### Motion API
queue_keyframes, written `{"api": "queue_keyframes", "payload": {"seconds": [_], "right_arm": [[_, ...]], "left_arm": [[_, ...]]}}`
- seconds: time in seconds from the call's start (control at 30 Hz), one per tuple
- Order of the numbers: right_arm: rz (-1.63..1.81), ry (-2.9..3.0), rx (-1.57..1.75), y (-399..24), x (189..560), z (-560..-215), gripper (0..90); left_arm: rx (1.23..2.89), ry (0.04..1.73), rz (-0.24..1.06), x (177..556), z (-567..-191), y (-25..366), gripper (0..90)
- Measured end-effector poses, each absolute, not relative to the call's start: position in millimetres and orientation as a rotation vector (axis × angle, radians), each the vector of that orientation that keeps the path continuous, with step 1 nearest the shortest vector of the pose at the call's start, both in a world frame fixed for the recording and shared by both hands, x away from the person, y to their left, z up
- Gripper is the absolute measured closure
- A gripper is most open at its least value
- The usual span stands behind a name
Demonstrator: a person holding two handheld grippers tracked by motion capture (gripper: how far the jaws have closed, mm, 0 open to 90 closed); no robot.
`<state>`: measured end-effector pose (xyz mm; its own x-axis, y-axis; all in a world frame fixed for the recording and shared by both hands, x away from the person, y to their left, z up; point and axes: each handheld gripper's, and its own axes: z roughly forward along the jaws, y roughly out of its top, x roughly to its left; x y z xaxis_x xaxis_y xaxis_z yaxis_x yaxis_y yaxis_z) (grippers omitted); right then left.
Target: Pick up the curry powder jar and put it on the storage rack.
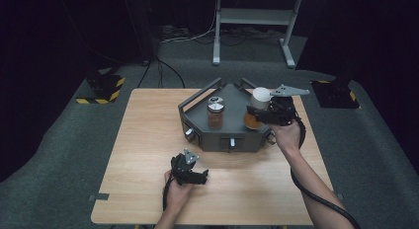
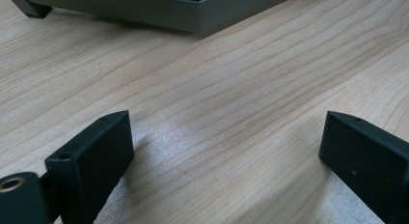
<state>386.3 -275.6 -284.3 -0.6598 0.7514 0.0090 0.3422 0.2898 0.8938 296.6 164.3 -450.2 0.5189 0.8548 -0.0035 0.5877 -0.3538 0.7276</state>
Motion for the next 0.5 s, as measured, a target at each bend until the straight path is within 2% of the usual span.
{"api": "queue_keyframes", "payload": {"seconds": [0.5], "right_arm": [[1.289,2.148,1.018,-260.9,396.7,-294.6,34.1]], "left_arm": [[2.076,1.170,0.501,296.6,-450.2,164.4,5.3]]}}
